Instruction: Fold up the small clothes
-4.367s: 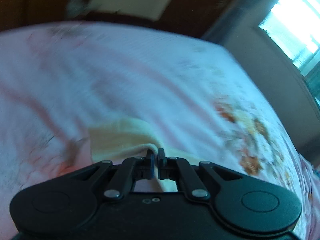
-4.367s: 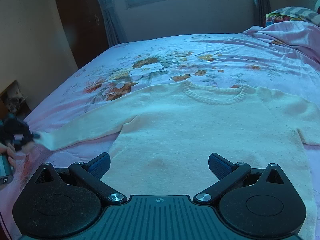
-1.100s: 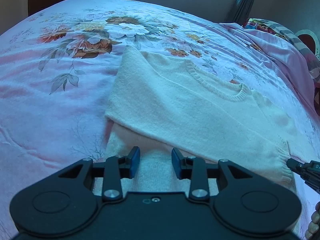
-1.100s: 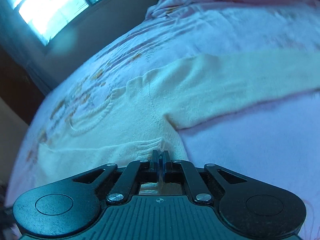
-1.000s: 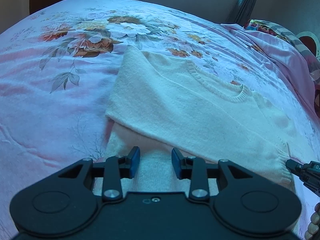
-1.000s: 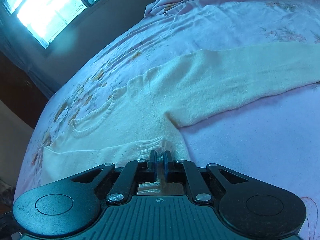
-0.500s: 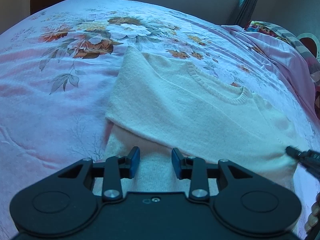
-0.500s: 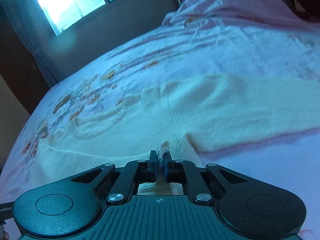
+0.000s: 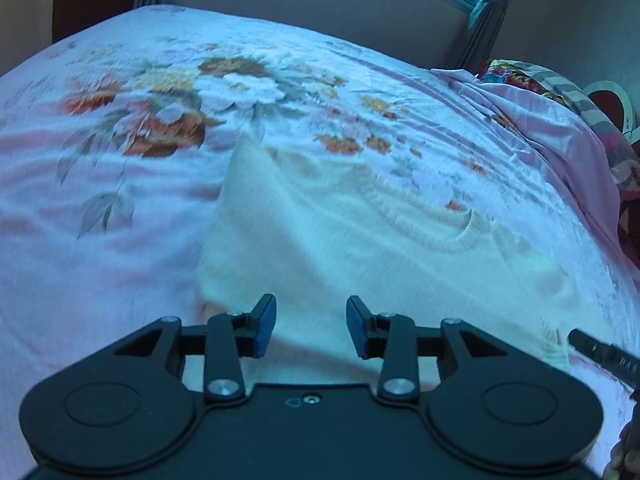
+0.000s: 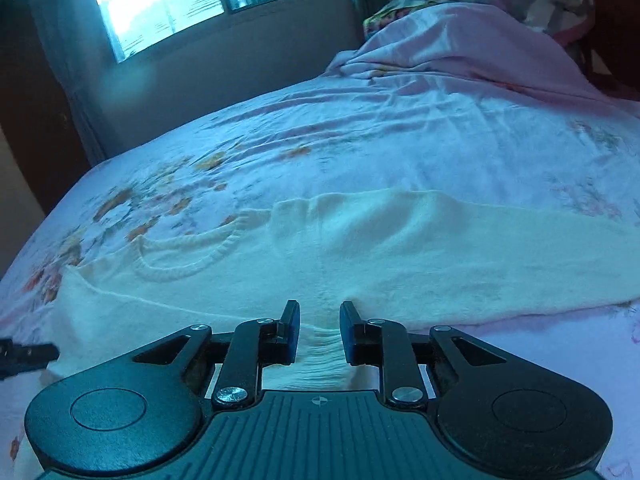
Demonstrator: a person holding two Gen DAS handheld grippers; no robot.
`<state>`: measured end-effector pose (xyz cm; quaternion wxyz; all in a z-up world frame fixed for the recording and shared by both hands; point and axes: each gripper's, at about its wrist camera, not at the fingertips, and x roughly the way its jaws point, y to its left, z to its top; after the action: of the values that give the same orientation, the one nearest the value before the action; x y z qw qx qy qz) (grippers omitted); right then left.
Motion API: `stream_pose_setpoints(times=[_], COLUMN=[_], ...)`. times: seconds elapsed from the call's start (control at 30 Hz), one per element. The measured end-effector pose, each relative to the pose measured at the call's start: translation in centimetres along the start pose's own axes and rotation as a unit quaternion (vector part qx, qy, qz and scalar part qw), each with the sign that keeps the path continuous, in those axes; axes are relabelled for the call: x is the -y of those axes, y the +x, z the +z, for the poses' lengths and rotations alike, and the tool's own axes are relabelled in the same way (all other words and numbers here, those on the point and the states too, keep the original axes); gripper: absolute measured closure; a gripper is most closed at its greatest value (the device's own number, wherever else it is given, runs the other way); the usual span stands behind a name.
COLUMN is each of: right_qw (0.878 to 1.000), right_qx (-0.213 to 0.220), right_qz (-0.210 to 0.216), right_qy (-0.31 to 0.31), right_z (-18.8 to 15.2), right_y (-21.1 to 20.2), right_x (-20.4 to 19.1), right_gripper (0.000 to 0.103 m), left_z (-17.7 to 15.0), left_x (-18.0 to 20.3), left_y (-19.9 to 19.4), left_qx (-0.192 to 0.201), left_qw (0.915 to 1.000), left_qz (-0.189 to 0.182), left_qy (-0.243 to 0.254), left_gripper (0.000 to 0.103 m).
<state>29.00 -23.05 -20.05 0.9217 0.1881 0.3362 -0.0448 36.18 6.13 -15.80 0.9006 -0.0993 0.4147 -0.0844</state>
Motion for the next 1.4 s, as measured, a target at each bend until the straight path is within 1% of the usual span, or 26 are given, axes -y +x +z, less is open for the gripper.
stream_pose_setpoints(times=[0.07,0.13,0.17,0.2,0.23,0.3,0.37,0.43,0.47,0.5,0.53,0.6,0.63,0.7,0.73,0.77,0.8,0.87,0.97,1.03,1.1,1.13,1.17,1.2,1.27,1.4], right_qw=[1.0,0.998,0.997,0.997,0.997,0.997,0.998,0.998,0.998,0.996,0.996,0.996,0.997,0.997,0.996,0.995,0.994,0.995,0.997,0.997,0.998,0.998,0.998,0.999,0.999,1.0], right_qx=[-0.018,-0.056,-0.063,-0.055,-0.054,-0.056,-0.056,-0.03,-0.042,-0.064,-0.059,-0.063,-0.056,-0.037,-0.05,-0.076,-0.075,-0.076,-0.06,-0.059,-0.058,-0.056,-0.053,-0.049,-0.032,-0.005], right_qz=[0.011,-0.003,-0.001,0.004,0.006,0.009,0.006,0.014,0.007,0.002,0.004,0.003,0.008,0.021,0.014,0.008,0.008,0.007,0.018,0.009,0.01,0.009,0.005,0.002,-0.004,-0.026], right_qy=[-0.013,-0.031,-0.039,-0.047,-0.051,-0.047,-0.043,-0.045,-0.051,-0.055,-0.06,-0.064,-0.057,-0.058,-0.065,-0.071,-0.074,-0.066,-0.037,-0.038,-0.028,-0.026,-0.025,-0.024,-0.022,-0.014], right_z=[-0.2,-1.3,-2.0,-2.5,-2.6,-2.6,-2.1,-1.8,-1.9,-2.3,-2.5,-2.1,-1.9,-2.1,-2.5,-3.1,-3.5,-3.3,-2.9,-2.9,-2.9,-2.9,-2.9,-2.8,-2.4,-1.1], right_y=[1.3,3.4,4.1,4.0,3.8,3.6,3.2,2.5,3.0,3.9,4.1,3.5,2.7,1.3,1.5,2.2,2.3,1.3,-1.2,-2.6,-3.9,-4.5,-5.2,-5.8,-7.3,-9.6], right_x=[-0.8,-1.1,-0.7,-0.5,-0.4,-0.1,-0.3,-0.7,-0.8,-0.7,-0.6,-0.8,-0.9,-1.2,-1.4,-1.4,-1.2,-1.3,-1.0,-0.8,-0.3,-0.1,0.1,0.4,1.0,3.2], right_gripper=[0.082,0.082,0.082,0.082,0.082,0.082,0.081,0.081,0.081,0.082,0.082,0.081,0.081,0.081,0.081,0.081,0.081,0.081,0.081,0.08,0.08,0.079,0.073,0.061,0.05,0.05], left_z=[1.2,2.3,2.9,3.4,4.0,5.3,6.6,7.3,7.1,6.7,6.2,4.9,4.1,2.3,1.1,0.0,-1.0,-2.5,-3.5,-4.2,-4.8,-5.2,-5.4,-5.7,-6.1,-5.8], left_x=[0.5,0.6,0.3,-0.1,-0.7,-1.6,-1.9,-2.4,-2.5,-2.6,-2.6,-2.5,-2.3,-2.0,-1.7,-1.4,-1.2,-1.3,-1.5,-0.8,0.6,1.6,2.4,3.3,5.2,8.9], left_y=[1.5,3.8,5.0,6.3,7.4,8.8,9.4,9.9,10.0,9.7,9.2,7.8,6.7,4.7,3.7,3.0,2.4,1.2,-1.2,-3.3,-4.8,-5.6,-6.2,-6.7,-7.7,-9.2], left_qx=[0.003,-0.008,-0.013,-0.017,-0.02,-0.011,0.001,0.003,-0.001,0.001,0.001,-0.001,0.001,0.005,0.006,0.009,0.008,0.003,0.001,0.007,0.002,-0.001,-0.003,-0.006,-0.008,-0.004], left_qw=[0.9999,0.9998,0.9998,0.9998,0.9997,0.9997,0.999,0.9985,0.9984,0.9985,0.9984,0.9985,0.9985,0.9983,0.9974,0.9959,0.9945,0.9943,0.996,0.9968,0.9964,0.9969,0.9973,0.9975,0.9978,0.9978], left_qz=[0.001,0.003,0.006,0.01,0.012,0.017,0.04,0.049,0.05,0.051,0.055,0.055,0.054,0.049,0.053,0.063,0.07,0.074,0.072,0.061,0.062,0.053,0.044,0.036,0.017,-0.028], left_qy=[0.011,0.019,0.017,0.009,0.002,-0.013,-0.019,-0.025,-0.026,-0.022,-0.014,0.004,0.015,0.032,0.049,0.065,0.077,0.077,0.053,0.052,0.058,0.059,0.059,0.06,0.063,0.061], left_gripper=[0.067,0.067,0.067,0.067,0.07,0.071,0.071,0.071,0.071,0.071,0.071,0.071,0.071,0.066,0.065,0.064,0.062,0.062,0.062,0.061,0.06,0.06,0.058,0.056,0.055,0.052])
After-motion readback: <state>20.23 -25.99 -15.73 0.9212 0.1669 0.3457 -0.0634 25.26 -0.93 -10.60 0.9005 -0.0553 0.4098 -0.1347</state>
